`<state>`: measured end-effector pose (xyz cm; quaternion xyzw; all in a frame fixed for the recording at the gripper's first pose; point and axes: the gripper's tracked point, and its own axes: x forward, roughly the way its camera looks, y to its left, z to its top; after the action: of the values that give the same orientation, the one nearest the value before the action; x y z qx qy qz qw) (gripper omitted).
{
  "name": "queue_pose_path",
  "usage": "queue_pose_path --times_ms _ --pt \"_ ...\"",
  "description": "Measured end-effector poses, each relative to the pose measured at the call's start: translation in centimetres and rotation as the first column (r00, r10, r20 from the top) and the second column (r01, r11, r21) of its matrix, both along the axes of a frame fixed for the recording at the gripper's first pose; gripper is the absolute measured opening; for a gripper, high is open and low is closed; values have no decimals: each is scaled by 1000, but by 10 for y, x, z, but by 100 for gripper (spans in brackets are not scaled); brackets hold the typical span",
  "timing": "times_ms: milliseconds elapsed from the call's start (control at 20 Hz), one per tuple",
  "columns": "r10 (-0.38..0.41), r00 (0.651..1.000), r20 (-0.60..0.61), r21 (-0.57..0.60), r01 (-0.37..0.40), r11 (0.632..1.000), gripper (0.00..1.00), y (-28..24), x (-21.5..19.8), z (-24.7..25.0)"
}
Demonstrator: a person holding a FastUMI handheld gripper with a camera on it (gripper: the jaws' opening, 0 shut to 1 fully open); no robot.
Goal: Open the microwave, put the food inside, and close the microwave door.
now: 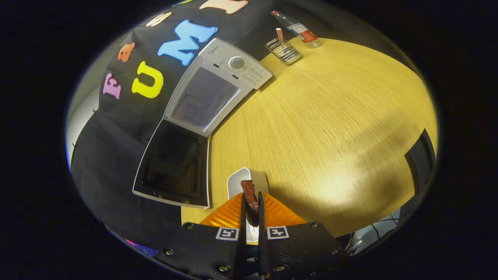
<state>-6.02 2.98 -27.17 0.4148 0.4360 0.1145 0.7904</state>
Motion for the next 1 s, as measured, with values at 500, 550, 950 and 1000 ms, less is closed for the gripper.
queue_pose_path --times_ms 500,550,950,1000 --pt "-22 997 76 -16 24 1000 11 -4 -4 50" --pt "-26 995 99 -12 28 1000 11 -2 -1 58" --pt "-37 980 195 33 31 999 12 26 15 106" --pt "-29 979 202 42 21 999 11 32 20 110"
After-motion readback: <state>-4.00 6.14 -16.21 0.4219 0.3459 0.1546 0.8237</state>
